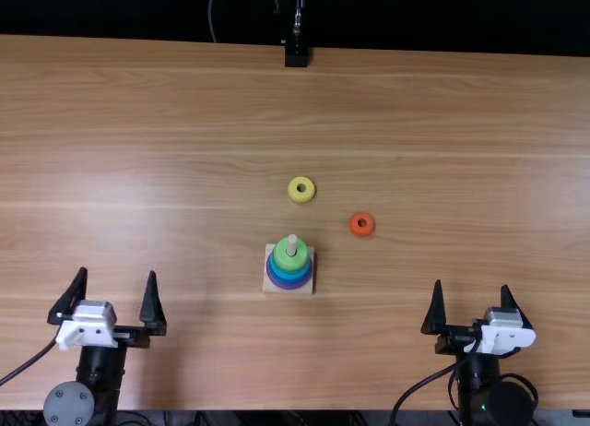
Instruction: Build the Hanoi tower: stack the rings onto the peg from bottom to top in this color order: purple, dark blue, light blue, dark green, light green, yellow, orange.
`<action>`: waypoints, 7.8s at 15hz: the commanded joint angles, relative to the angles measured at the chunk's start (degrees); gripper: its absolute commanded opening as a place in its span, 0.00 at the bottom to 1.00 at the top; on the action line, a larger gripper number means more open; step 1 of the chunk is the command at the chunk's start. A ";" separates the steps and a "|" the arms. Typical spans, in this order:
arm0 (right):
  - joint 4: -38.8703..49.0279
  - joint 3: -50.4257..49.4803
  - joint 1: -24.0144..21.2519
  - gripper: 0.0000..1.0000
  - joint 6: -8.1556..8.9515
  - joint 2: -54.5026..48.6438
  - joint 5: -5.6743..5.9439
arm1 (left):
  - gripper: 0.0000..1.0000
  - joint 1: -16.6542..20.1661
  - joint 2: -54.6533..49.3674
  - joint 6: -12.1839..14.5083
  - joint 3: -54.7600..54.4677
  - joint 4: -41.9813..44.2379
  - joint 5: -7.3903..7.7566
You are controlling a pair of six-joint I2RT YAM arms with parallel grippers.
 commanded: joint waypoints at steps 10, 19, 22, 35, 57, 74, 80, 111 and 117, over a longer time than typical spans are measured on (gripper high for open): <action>0.22 -0.49 -0.67 1.00 -0.05 -0.36 0.38 | 1.00 2.51 -2.20 1.30 -1.04 -11.09 3.94; 0.22 -0.49 -0.67 1.00 -0.15 -0.36 0.48 | 1.00 2.51 -2.20 1.30 -1.04 -11.09 3.94; 0.22 -0.49 -0.49 1.00 -0.05 -0.36 0.38 | 1.00 2.51 -2.20 1.30 -1.04 -11.09 3.94; 18.68 21.05 -0.05 1.00 0.48 24.95 1.96 | 1.00 2.51 -2.20 1.30 -1.04 -11.09 3.94; -25.83 85.65 23.24 1.00 0.48 107.66 -6.06 | 1.00 2.51 -2.20 1.30 -1.04 -11.09 3.94; -26.46 93.82 25.61 1.00 0.27 125.59 -7.43 | 1.00 2.51 -2.20 1.30 -1.04 -11.09 3.94; -26.46 94.96 25.70 1.00 0.37 128.57 -7.43 | 1.00 2.51 -2.20 1.30 -1.04 -11.09 3.94; -70.44 116.14 25.79 0.00 -0.26 108.62 -8.16 | 1.00 2.51 -2.20 1.30 -1.04 -11.09 3.94; -71.92 115.53 30.80 0.00 -0.47 103.88 -8.27 | 1.00 2.51 -2.20 1.30 -1.04 -11.09 3.94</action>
